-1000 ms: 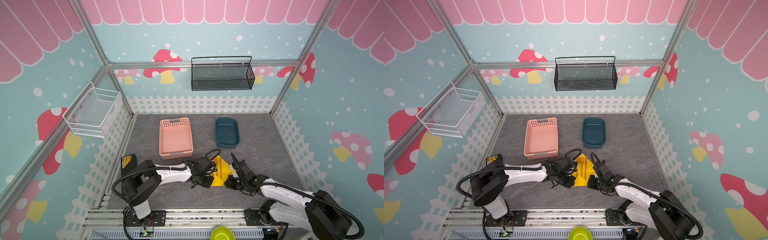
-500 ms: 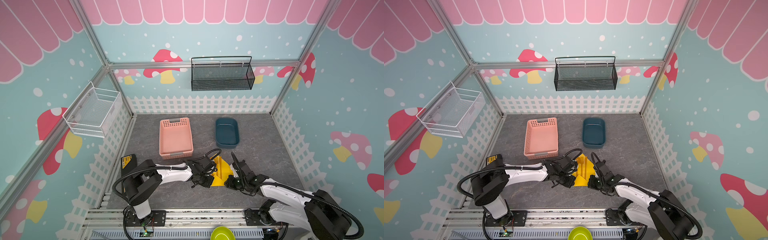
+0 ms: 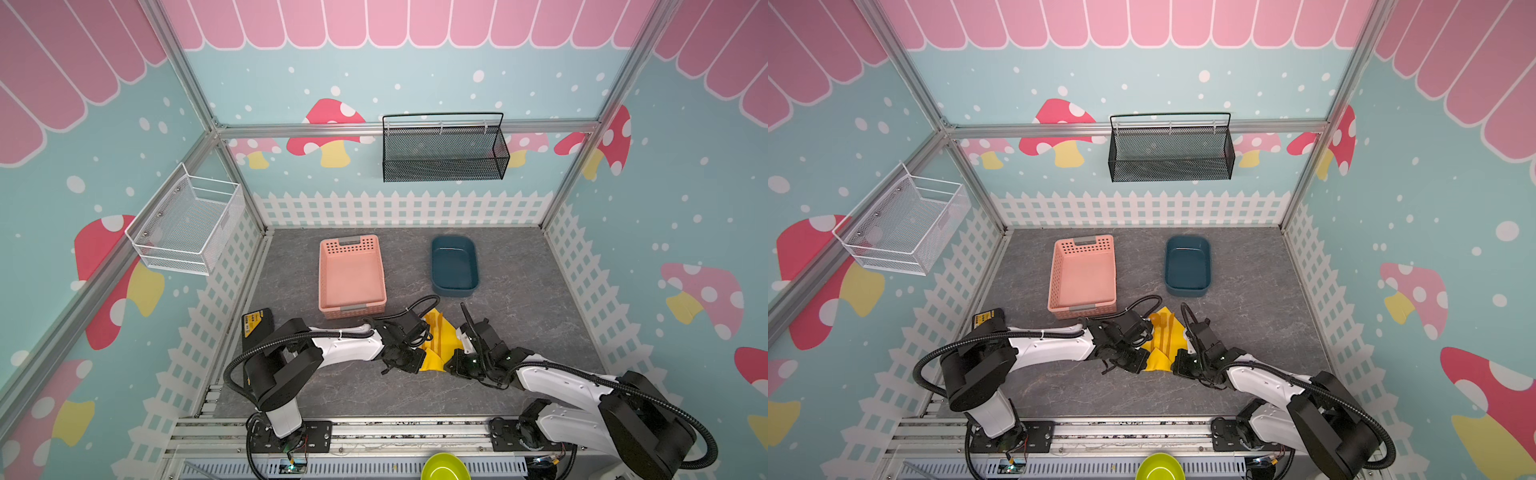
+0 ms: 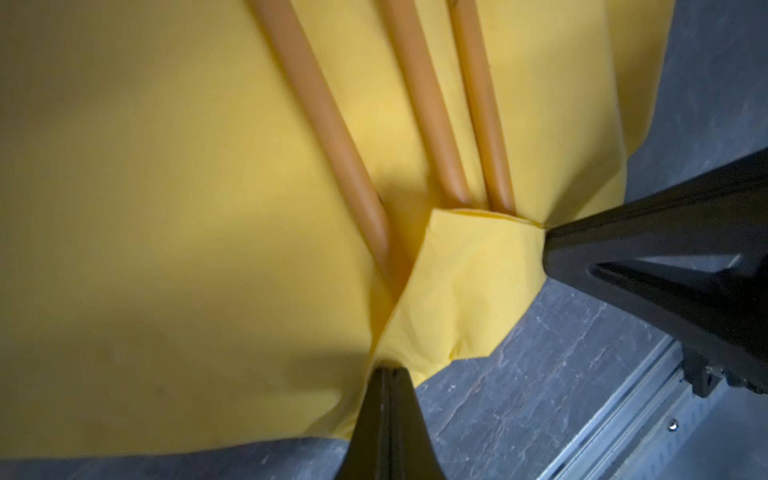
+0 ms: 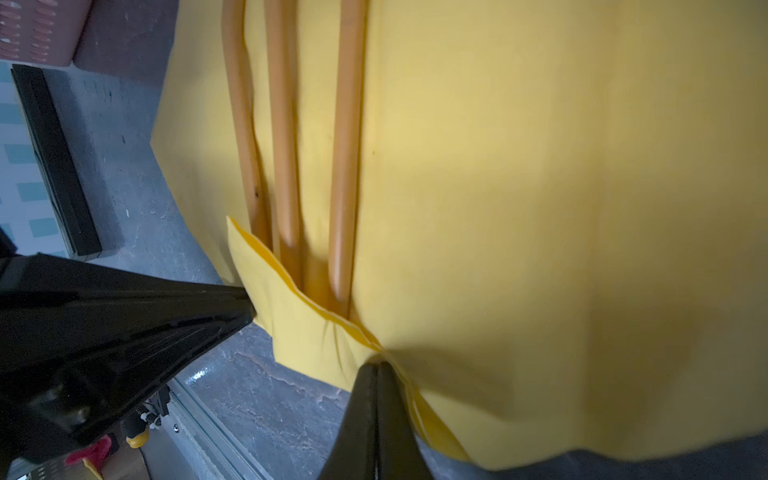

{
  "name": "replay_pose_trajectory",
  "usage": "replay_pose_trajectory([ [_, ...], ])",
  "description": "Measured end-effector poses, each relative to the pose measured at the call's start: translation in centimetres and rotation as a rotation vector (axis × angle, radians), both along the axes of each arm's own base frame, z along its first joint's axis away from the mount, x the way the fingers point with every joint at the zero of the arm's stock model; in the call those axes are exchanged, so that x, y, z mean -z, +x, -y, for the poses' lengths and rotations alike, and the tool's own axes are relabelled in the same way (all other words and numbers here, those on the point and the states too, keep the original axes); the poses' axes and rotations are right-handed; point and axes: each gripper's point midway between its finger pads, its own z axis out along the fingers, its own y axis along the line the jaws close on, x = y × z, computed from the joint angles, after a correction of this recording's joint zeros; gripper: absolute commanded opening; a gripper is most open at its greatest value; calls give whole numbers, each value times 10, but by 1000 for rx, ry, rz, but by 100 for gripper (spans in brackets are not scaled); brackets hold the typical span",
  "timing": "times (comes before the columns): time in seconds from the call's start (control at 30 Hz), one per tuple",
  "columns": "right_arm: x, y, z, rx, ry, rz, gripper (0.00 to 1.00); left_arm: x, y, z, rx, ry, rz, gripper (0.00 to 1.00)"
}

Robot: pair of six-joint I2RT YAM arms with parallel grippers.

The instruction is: Place the utensils on the paper napkin and roll it up

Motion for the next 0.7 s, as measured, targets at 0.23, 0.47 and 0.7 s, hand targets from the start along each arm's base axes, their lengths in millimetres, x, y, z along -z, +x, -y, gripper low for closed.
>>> replay_pose_trajectory([
  [0.23, 0, -3, 3, 3, -11, -8, 5, -4, 2, -5, -17, 4, 0, 4],
  [0.47, 0, -4, 4, 3, -14, -10, 5, -24, 5, 11, -2, -53, 3, 5],
  [0.7, 0, -4, 4, 3, -14, -10, 5, -43, 7, 30, 25, -119, 5, 5],
])
